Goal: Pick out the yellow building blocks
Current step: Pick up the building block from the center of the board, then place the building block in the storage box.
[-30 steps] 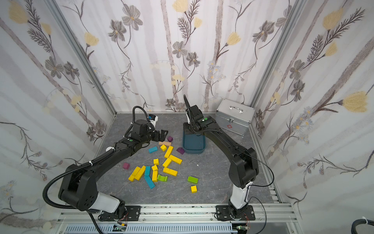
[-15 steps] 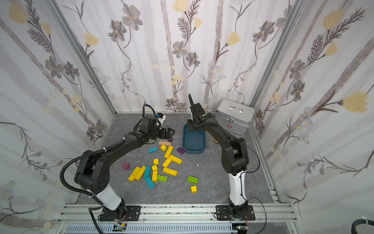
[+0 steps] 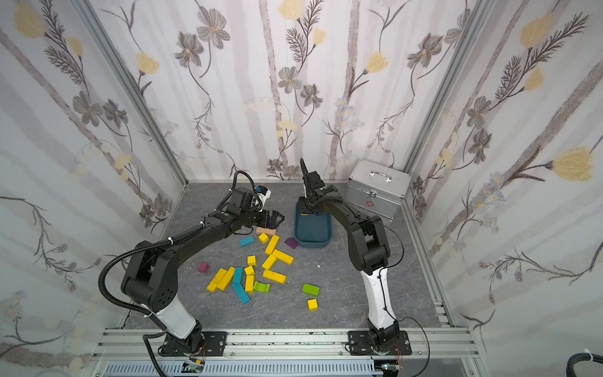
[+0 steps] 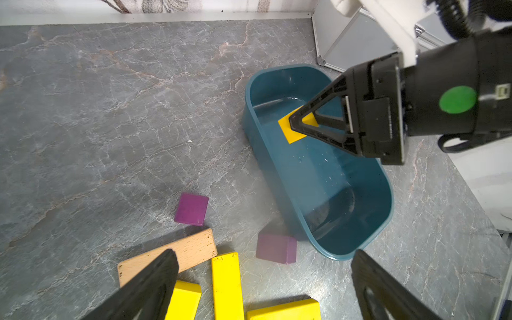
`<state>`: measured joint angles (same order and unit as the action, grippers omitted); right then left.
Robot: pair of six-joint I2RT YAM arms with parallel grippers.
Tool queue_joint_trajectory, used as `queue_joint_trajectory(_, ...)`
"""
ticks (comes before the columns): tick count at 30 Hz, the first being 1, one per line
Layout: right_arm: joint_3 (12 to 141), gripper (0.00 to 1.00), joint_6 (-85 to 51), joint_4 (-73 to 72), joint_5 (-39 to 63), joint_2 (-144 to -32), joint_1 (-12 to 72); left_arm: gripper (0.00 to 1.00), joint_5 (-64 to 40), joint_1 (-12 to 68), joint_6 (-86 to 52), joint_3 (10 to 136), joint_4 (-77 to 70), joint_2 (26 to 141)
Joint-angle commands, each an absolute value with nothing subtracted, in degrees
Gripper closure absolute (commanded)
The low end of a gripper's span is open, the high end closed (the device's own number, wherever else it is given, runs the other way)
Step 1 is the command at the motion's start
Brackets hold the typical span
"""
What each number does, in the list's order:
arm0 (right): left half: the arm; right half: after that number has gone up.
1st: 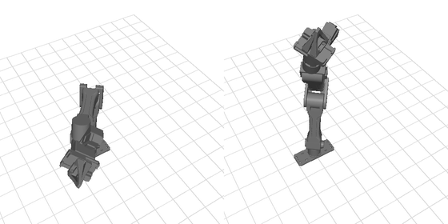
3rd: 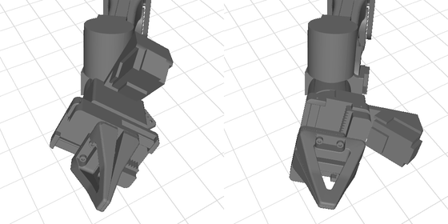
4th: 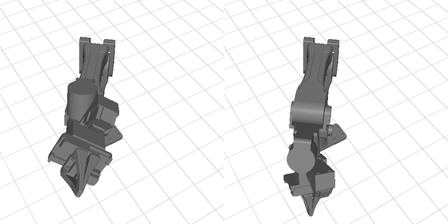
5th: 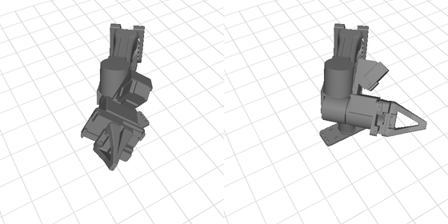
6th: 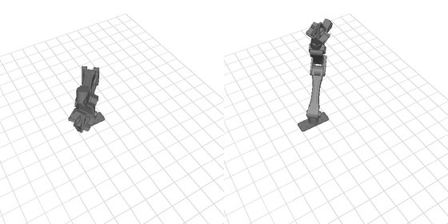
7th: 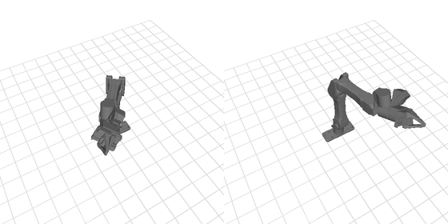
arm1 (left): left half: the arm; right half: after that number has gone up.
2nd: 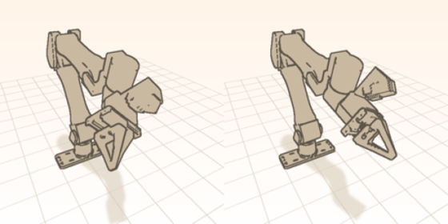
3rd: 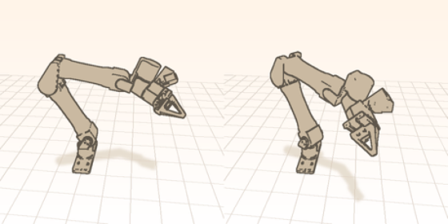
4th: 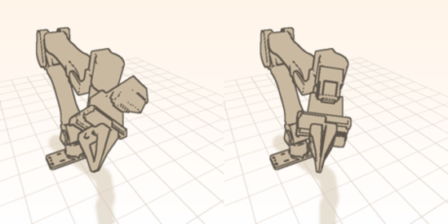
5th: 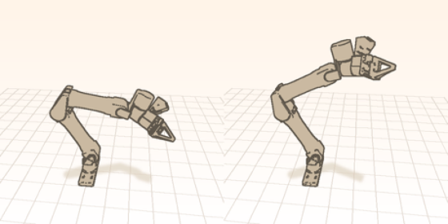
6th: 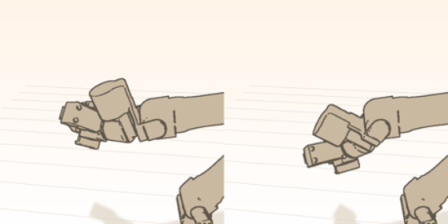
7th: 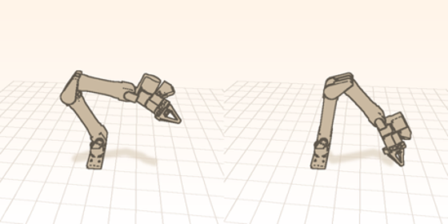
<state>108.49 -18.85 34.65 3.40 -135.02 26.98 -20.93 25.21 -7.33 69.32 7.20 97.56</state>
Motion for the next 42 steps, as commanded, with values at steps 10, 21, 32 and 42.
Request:
queue_joint_trajectory(10,112.59,0.71,-21.6,30.3,2.72,-140.59,26.55,0.01,-23.4,25.47,-7.78,70.21,8.11,97.98)
queue_joint_trajectory(21,113.91,0.69,-23.99,28.23,3.11,-143.3,26.1,0.01,-23.41,25.75,-8.0,70.64,8.74,98.04)
queue_joint_trajectory(32,114.84,0.63,-24.52,27.95,3.08,-145.12,25.22,0.01,-23.74,25.83,-8.7,71.1,9.28,98.76)
queue_joint_trajectory(42,115.14,0.6,-25.23,27.33,4.96,-145.12,25.22,0.0,-23.78,25.84,-8.61,71.26,9.49,98.46)
